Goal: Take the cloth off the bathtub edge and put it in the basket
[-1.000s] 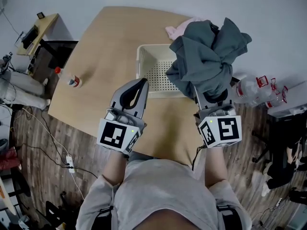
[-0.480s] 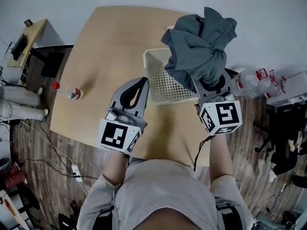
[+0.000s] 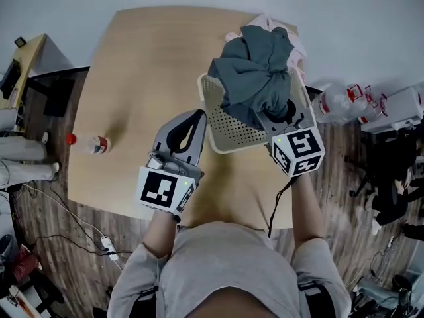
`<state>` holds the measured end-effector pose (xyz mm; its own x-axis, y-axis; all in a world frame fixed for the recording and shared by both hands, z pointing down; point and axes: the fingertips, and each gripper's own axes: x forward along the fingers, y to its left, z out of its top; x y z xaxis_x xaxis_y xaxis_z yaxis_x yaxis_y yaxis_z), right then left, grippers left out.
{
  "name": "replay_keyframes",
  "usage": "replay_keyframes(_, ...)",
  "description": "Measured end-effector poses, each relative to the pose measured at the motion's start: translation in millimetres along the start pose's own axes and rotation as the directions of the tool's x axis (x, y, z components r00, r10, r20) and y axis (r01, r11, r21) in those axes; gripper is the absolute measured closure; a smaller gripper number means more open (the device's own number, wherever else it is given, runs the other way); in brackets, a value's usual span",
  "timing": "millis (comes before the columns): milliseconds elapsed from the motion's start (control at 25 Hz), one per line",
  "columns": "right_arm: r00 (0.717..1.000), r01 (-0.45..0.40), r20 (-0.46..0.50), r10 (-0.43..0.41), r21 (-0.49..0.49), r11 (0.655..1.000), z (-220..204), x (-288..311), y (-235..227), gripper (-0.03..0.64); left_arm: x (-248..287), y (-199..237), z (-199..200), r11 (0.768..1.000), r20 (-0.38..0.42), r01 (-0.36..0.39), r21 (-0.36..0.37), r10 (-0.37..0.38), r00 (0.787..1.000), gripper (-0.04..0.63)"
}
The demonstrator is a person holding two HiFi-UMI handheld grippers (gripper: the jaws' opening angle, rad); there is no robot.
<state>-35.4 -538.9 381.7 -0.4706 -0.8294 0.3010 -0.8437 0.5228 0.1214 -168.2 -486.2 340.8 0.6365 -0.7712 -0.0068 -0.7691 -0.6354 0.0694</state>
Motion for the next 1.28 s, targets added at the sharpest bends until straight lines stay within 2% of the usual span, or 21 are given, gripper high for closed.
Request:
replay_keyframes(200, 0.99, -0.065, -0.126, 0.062, -0.016, 0.998, -32, 21, 6, 0.383, 5, 9, -11, 1.0, -0.014, 0.021, -0.022, -0.021, 1.0, 0.598)
replay_keyframes(400, 0.961, -0.117, -0.256, 0.104, -0.037, 0.992, -63, 36, 13, 0.383, 8, 17, -20, 0.999, -0.026, 0.03, -0.036, -0.031, 0.999, 0.598)
replay_keyframes(640, 0.906, -0.183, -0.396, 0.148, -0.051, 0.982, -97, 51, 19, 0.383, 11, 26, -29, 0.998, -0.037, 0.03, -0.057, -0.032, 0.999, 0.598)
replay_keyframes(920, 0.852, -0.231, -0.492, 0.18, -0.044, 0.972, -116, 63, 22, 0.383, 8, 33, -35, 0.997, -0.04, 0.027, -0.075, -0.03, 0.999, 0.598)
replay_keyframes(1280, 0.754, -0.27, -0.625, 0.203, -0.013, 0.963, -146, 75, 20, 0.383, 6, 44, -42, 0.996, -0.051, 0.015, -0.088, -0.019, 0.999, 0.598)
